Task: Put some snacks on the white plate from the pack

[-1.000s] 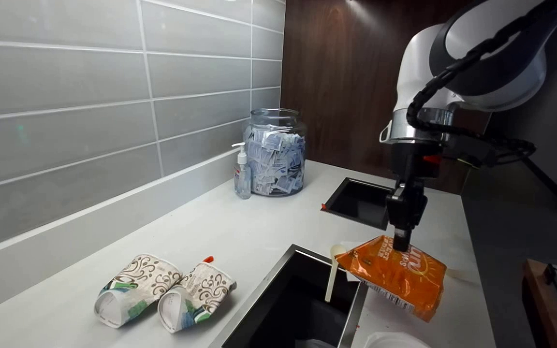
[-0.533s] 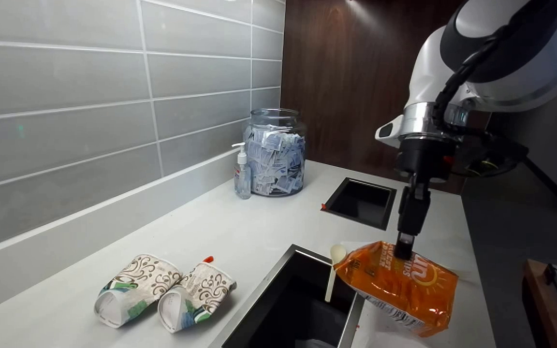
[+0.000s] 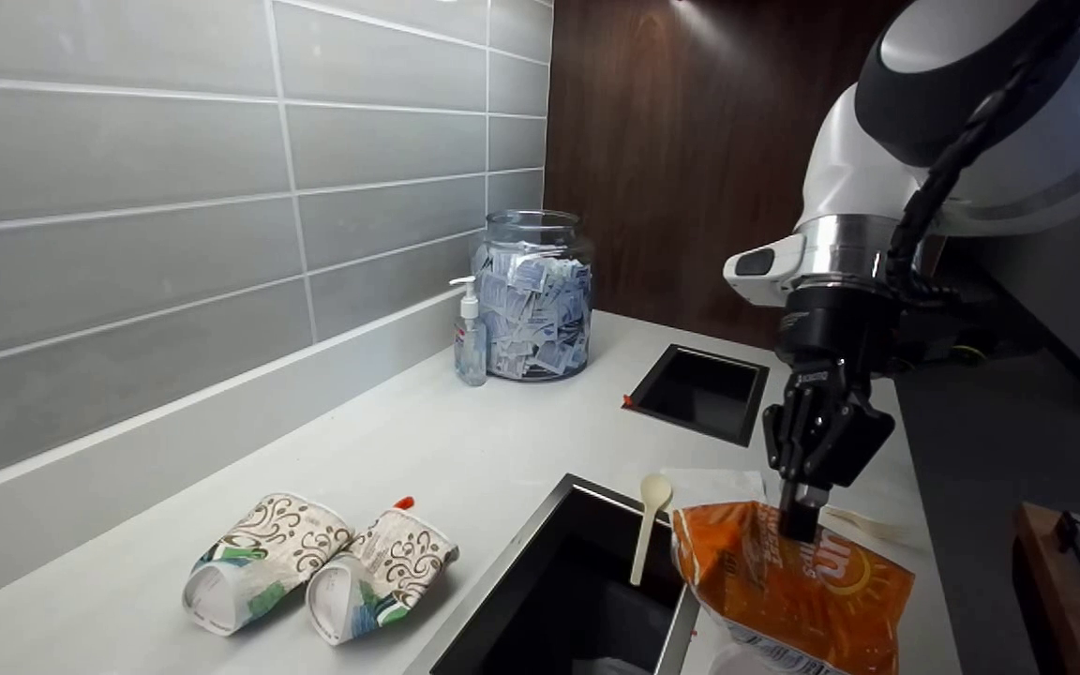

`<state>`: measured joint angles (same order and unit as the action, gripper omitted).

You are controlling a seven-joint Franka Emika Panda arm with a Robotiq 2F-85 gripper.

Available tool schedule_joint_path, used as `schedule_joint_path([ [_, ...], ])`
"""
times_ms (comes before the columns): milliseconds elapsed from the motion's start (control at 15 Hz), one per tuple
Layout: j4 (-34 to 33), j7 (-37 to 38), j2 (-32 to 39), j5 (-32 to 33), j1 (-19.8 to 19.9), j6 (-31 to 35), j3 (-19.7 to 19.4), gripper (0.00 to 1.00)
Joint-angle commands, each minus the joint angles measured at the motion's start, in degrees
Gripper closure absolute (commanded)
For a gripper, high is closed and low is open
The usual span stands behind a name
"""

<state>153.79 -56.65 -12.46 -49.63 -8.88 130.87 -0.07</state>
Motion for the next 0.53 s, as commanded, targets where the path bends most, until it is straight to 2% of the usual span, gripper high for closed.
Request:
schedule_joint_path([
  [0,-0.1,-0.6,0.0,-0.1,0.8,-0.3,0.7,0.99],
  [200,-0.1,-1.1,0.0,-0.1,0.8,-0.4,0.7,1.0],
  [467,0.1,-8.1,-0.3,-0.4,0.0,-0.3,1.3,1.0],
])
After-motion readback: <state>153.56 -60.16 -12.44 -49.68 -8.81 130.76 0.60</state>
